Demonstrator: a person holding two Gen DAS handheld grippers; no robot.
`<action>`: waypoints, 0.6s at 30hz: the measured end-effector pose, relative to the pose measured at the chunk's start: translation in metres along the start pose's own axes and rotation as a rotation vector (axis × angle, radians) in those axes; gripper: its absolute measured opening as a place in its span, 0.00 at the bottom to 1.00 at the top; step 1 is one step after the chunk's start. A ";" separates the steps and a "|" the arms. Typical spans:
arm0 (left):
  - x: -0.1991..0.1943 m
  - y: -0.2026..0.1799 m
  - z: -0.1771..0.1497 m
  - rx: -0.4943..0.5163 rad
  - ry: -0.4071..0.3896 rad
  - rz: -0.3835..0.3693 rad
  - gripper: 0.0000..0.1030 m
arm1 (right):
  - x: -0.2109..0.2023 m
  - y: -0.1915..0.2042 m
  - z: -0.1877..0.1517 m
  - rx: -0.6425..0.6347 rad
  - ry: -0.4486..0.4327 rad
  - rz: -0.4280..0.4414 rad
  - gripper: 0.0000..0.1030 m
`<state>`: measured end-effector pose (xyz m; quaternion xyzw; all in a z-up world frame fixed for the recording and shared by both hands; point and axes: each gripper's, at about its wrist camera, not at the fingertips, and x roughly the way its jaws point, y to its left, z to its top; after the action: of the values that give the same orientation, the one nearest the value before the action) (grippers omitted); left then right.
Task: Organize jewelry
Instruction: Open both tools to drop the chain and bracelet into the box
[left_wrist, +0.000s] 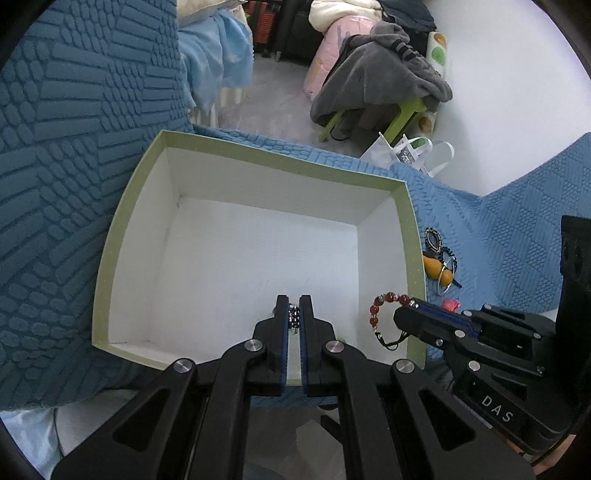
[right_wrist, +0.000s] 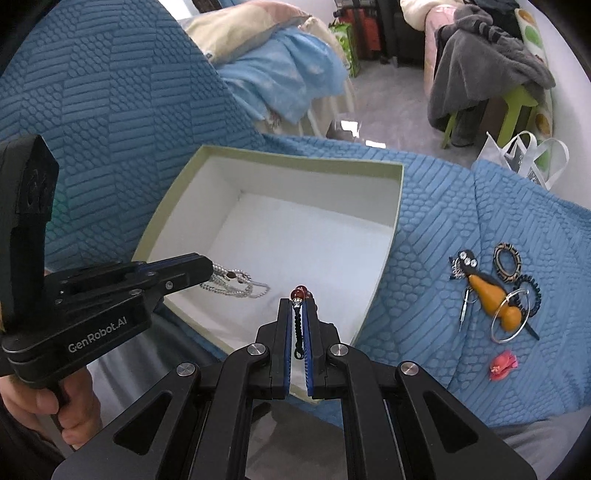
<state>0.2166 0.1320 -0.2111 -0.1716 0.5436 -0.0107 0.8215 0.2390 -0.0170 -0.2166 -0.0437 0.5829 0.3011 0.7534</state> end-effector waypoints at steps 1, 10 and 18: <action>-0.001 0.000 0.000 -0.002 -0.001 -0.006 0.04 | 0.000 -0.001 0.000 0.002 0.003 0.005 0.04; -0.034 0.003 0.003 -0.031 -0.080 -0.008 0.40 | -0.042 0.008 0.011 -0.040 -0.087 0.008 0.12; -0.095 -0.022 0.004 0.021 -0.193 -0.006 0.40 | -0.121 0.016 0.014 -0.057 -0.270 -0.021 0.12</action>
<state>0.1850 0.1321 -0.1190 -0.1649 0.4611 -0.0020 0.8719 0.2263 -0.0467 -0.0975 -0.0302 0.4671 0.3125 0.8266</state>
